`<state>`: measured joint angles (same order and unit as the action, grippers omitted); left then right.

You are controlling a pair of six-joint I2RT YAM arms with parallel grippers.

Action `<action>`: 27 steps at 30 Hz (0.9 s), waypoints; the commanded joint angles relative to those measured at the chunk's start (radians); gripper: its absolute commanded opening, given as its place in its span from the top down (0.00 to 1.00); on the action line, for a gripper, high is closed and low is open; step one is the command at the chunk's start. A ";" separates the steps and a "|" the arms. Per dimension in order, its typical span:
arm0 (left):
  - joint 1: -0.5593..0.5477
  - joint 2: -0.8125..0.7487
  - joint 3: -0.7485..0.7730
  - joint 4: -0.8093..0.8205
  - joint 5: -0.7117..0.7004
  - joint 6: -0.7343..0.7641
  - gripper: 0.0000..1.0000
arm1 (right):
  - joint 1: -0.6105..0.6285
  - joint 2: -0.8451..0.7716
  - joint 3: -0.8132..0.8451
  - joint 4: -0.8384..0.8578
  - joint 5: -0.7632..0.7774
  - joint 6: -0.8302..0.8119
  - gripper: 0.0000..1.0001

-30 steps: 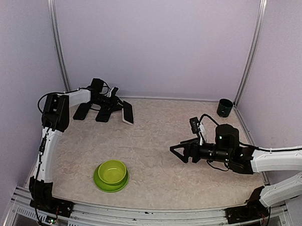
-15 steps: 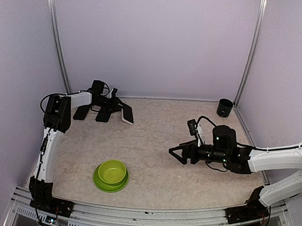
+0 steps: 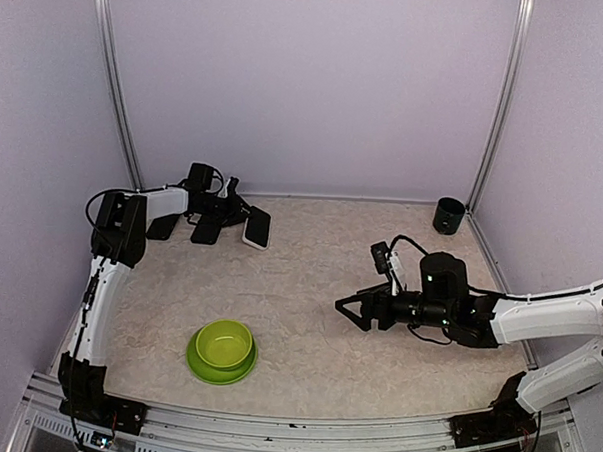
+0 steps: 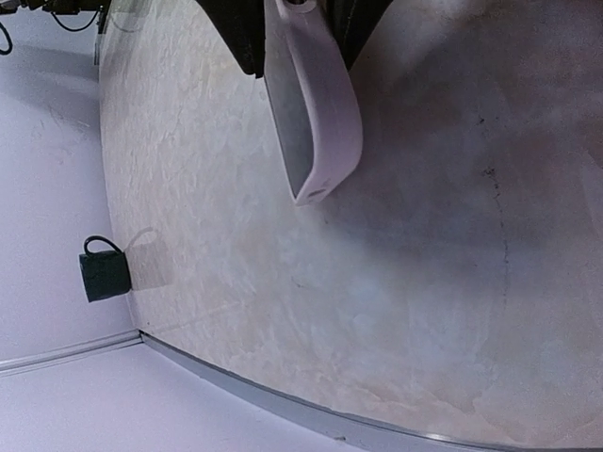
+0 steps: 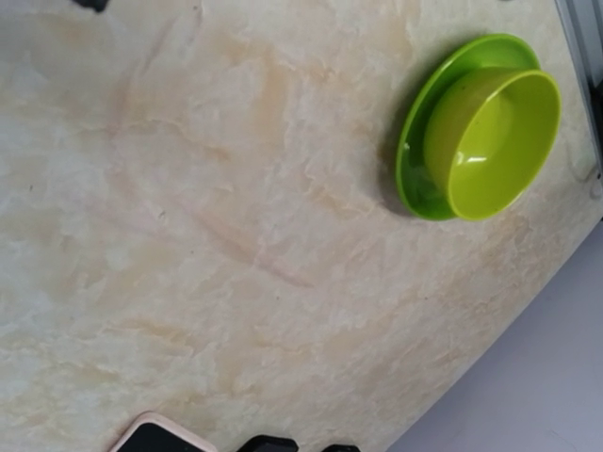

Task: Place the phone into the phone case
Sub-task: Place the phone with the phone case at the corner of the board.

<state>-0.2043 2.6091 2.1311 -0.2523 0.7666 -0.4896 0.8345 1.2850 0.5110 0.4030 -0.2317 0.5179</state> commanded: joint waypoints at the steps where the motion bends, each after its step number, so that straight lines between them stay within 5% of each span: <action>1: -0.030 0.043 0.014 0.036 0.008 0.000 0.74 | -0.011 0.018 0.022 0.041 -0.013 -0.001 0.13; 5: -0.024 0.051 0.006 0.050 -0.008 -0.025 0.72 | -0.011 0.016 0.024 0.036 -0.015 -0.002 0.13; 11: -0.019 -0.016 -0.098 0.079 -0.110 -0.050 0.57 | -0.011 0.007 0.021 0.028 -0.008 -0.006 0.13; 27: -0.055 -0.107 -0.109 -0.135 -0.410 -0.054 0.52 | -0.011 0.017 0.023 0.043 -0.029 0.007 0.14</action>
<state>-0.2436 2.5214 1.9991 -0.2539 0.4767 -0.5556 0.8345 1.2976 0.5114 0.4175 -0.2485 0.5179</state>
